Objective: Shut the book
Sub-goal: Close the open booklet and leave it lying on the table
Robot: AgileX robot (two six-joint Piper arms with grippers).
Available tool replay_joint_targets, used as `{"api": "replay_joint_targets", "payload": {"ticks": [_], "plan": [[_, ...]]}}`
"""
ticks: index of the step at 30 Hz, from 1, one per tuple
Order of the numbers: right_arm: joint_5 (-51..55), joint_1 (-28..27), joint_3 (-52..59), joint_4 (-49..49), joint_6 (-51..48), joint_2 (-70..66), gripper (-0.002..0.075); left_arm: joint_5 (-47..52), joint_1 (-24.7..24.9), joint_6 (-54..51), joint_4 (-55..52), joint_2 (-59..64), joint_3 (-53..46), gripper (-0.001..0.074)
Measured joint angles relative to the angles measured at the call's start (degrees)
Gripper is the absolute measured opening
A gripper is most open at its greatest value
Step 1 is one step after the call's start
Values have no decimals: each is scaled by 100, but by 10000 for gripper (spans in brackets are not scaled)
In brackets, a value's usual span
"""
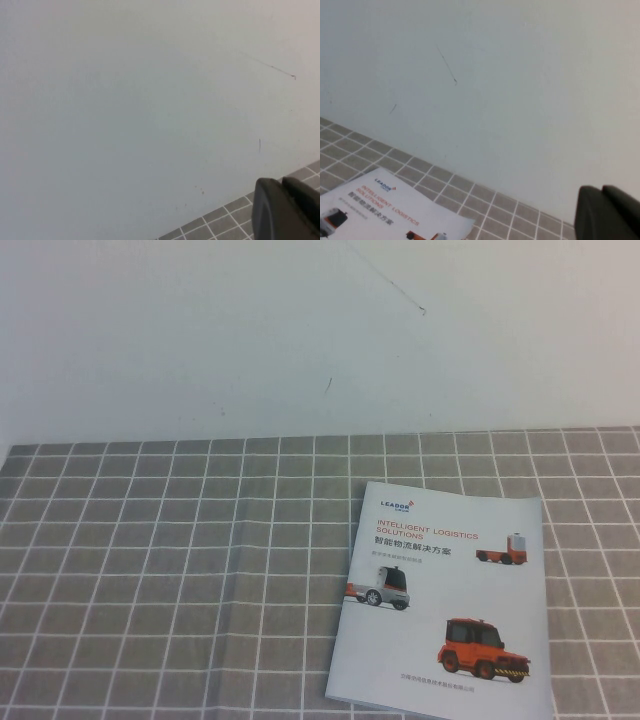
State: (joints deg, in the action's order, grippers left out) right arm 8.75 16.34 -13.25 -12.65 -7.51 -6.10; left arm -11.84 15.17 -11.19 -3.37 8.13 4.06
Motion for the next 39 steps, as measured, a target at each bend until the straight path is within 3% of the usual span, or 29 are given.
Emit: {"api": "replay_joint_targets", "payload": {"ticks": [32,39], "plan": [[-70,0,2,-32,27,39,-2,-185,0,11,-1,-185,-65,-4],[92,0,2,-32,27,39,-2,267,0,11,831,-853,-461,-4]]}}
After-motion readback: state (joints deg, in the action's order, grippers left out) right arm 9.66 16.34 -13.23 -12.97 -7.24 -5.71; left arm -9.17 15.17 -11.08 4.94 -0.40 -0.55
